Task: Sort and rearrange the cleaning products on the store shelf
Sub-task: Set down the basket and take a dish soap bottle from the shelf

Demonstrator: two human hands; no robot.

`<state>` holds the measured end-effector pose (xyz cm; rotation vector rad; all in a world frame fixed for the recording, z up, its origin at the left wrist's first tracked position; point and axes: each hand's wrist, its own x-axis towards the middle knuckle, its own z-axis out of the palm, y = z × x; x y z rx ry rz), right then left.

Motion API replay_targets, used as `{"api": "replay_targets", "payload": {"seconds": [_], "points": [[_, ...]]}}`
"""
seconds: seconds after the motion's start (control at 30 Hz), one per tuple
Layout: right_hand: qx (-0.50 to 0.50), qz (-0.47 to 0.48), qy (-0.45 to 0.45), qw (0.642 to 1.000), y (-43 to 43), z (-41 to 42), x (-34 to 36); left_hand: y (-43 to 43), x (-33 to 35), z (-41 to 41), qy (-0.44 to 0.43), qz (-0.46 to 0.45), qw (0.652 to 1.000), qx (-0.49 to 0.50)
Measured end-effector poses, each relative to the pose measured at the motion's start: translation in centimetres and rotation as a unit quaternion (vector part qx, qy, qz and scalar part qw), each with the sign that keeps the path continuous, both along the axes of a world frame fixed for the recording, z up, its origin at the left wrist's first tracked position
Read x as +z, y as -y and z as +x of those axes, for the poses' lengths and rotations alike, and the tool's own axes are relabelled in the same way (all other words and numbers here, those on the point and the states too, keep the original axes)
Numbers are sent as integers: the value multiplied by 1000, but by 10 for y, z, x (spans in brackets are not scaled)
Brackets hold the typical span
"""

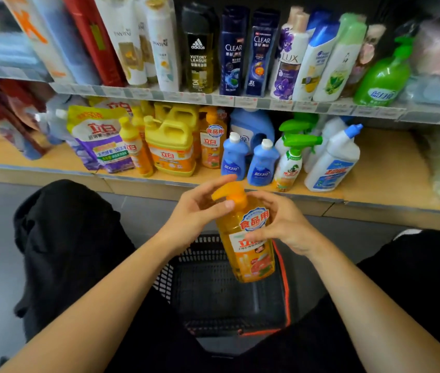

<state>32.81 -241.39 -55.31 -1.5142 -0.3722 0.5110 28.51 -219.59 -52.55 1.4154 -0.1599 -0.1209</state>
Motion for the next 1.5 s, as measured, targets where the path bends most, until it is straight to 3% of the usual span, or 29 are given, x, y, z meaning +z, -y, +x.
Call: {"api": "replay_targets", "payload": {"seconds": [0.13, 0.3, 0.47, 0.6, 0.83, 0.97, 1.1, 1.23, 1.37, 1.5], "points": [[48, -32, 11, 998, -8, -7, -2, -9, 7, -5, 62, 141, 988, 19], [16, -165, 108, 980, -23, -18, 1, -20, 11, -15, 123, 350, 924, 98], [-67, -279, 270, 919, -41, -35, 9, -18, 8, -20, 116, 398, 896, 158], [-47, -306, 284, 908, -36, -37, 10, -25, 5, -21, 143, 361, 919, 68], [35, -208, 144, 967, -17, -28, 0, -33, 7, -16, 249, 364, 891, -103], [51, -147, 92, 983, -8, -21, -4, -37, 11, -4, 237, 343, 893, -166], [48, -98, 53, 993, -2, -12, -9, -33, 15, 10, 183, 285, 930, -145], [8, -67, 42, 997, -3, -8, -10, -22, 7, 25, 132, 198, 971, -32], [-49, -70, 45, 995, -5, -5, -17, -17, -9, 35, 102, 130, 985, 48], [-68, -66, 37, 995, -5, 1, -23, -16, -20, 43, -66, -28, 997, 23]]}}
